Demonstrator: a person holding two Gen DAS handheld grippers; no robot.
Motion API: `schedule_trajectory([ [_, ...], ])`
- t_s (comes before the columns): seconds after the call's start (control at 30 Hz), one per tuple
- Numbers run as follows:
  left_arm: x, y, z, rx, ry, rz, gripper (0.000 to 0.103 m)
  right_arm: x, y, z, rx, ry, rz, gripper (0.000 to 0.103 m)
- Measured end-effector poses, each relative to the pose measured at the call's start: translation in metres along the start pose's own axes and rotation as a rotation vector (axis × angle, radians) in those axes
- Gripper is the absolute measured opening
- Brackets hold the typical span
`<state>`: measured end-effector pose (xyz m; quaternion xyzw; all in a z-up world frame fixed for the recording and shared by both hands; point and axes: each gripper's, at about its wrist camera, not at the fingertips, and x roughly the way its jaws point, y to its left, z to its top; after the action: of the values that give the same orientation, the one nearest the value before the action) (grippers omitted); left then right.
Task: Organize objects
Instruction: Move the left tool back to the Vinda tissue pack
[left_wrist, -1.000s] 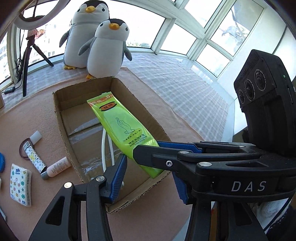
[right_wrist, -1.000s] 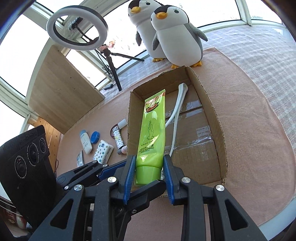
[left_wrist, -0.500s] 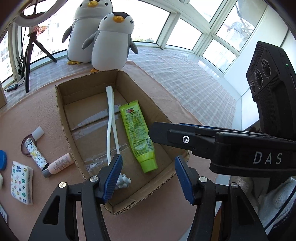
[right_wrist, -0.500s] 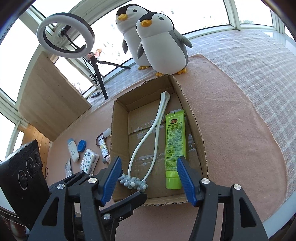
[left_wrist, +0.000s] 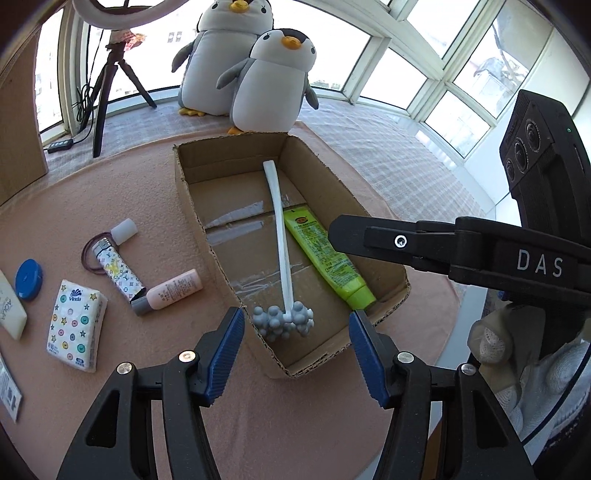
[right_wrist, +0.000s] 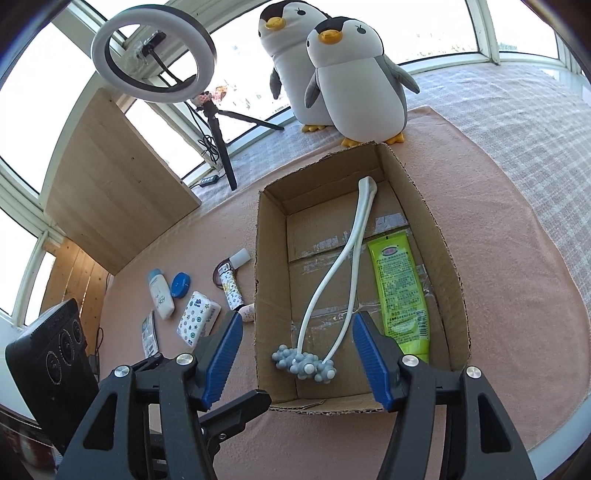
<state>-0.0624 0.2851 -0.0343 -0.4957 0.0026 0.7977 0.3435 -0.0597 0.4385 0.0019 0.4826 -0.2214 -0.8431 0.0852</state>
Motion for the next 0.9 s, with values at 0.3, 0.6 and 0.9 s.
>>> schedule_trajectory([
  [0.3,-0.035,0.059,-0.030,-0.086,-0.018,0.069,0.063,0.024,0.037,-0.006,-0.043,0.060,0.047,0.058],
  [0.6,-0.070,0.121,-0.068,-0.198,-0.025,0.128,0.063,0.054,0.081,-0.013,-0.098,0.129,0.092,0.058],
  [0.9,-0.093,0.158,-0.095,-0.263,-0.034,0.152,0.063,0.101,0.122,-0.007,-0.116,0.234,0.149,0.058],
])
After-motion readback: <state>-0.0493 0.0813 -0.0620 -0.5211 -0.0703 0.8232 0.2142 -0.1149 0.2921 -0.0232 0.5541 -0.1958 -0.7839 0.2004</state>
